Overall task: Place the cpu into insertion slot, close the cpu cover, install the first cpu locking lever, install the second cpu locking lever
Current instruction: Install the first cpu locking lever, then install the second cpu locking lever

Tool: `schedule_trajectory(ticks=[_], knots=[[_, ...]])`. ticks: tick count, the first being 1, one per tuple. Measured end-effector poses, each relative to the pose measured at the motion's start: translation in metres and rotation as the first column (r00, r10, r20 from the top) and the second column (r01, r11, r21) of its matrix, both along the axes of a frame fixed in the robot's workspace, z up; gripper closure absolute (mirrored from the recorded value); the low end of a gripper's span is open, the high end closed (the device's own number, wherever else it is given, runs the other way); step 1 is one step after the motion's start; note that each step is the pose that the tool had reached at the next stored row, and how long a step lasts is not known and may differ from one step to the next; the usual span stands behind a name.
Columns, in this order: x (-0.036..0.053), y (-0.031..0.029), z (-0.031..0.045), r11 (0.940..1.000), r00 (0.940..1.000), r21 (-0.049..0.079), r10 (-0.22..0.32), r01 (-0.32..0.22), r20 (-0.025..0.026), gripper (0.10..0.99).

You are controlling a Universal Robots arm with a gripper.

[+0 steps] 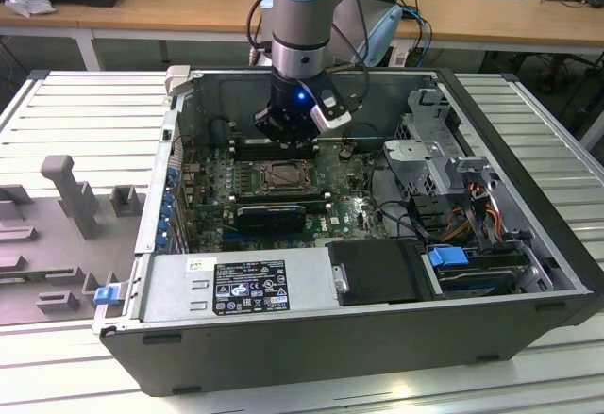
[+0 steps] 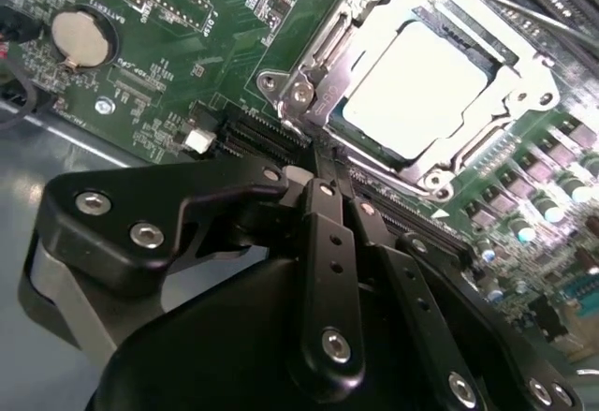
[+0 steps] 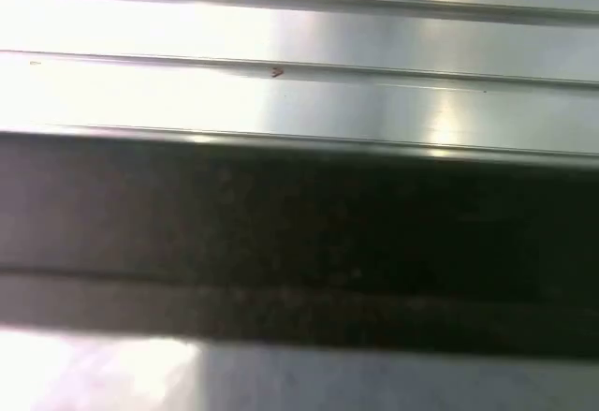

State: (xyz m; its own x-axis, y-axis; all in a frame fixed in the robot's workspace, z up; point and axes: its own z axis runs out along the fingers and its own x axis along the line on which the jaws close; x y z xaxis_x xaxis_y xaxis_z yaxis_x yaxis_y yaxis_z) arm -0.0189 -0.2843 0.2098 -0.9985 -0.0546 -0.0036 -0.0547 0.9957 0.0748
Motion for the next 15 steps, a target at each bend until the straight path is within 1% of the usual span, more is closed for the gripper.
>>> schedule_trajectory(ticks=[1, 2, 15], knots=[[0.0000, 0.0000, 0.0061, 1.0000, 1.0000, 0.000, 0.000, 0.000, -0.0001, 0.980], [0.0000, 0.0000, 0.0086, 1.0000, 1.0000, 0.000, 0.000, 0.000, -0.0001, 0.980], [0.0000, -0.0062, 0.0088, 1.0000, 1.0000, 0.000, 0.000, 0.000, -0.0001, 0.980]])
